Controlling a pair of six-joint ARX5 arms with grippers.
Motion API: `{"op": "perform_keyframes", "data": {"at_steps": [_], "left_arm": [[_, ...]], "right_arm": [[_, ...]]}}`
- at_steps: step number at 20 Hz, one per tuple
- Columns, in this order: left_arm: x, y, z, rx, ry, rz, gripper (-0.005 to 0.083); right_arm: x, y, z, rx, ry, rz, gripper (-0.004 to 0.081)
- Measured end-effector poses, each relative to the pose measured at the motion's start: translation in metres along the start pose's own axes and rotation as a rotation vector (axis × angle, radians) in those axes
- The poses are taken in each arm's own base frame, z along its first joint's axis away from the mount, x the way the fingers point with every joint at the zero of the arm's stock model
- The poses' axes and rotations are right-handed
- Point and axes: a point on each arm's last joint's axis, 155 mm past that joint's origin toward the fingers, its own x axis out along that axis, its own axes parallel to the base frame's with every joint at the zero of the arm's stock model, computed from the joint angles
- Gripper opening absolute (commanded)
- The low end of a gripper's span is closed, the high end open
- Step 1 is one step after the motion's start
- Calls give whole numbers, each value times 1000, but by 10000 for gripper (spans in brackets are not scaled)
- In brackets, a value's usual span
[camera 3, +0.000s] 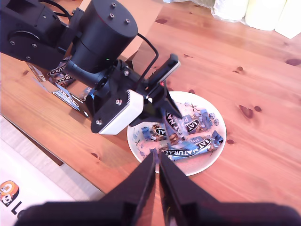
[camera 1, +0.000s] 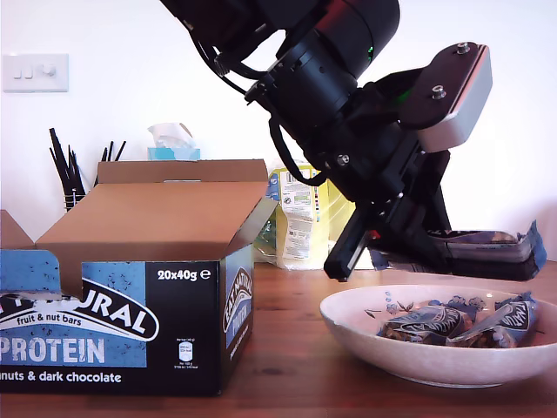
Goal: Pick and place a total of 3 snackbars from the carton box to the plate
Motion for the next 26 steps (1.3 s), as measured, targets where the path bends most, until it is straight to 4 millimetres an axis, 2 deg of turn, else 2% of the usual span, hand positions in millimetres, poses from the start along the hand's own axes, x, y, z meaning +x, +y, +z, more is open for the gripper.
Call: {"op": "perform_keyframes", "data": {"at_steps": [2, 11, 13, 15, 18, 19, 20, 22, 26], "left_arm": [[0, -3, 1, -13, -4, -12, 257], [0, -5, 1, -53, -4, -20, 257], [0, -3, -5, -52, 28, -11, 253], [0, -2, -13, -51, 78, -1, 188], [-2, 0, -15, -118, 134, 11, -28], [-5, 1, -11, -179, 142, 14, -21], [-11, 4, -4, -260, 134, 23, -21], [-38, 23, 11, -440, 99, 75, -21], [-124, 81, 31, -817, -18, 229, -21]], "right_arm": [[0, 0, 0, 0, 0, 0, -13], [0, 0, 5, -2, -18, 0, -13], [0, 0, 7, -2, -28, 0, -13], [0, 0, 10, -4, -40, 0, -13], [-1, -4, 17, -28, -69, -25, -13], [-1, -11, 22, -42, -85, -60, -13], [-2, -16, 27, -57, -103, -92, -13], [-4, -21, 37, -74, -145, -119, -13], [-7, -24, 53, -77, -209, -138, -13]]}}
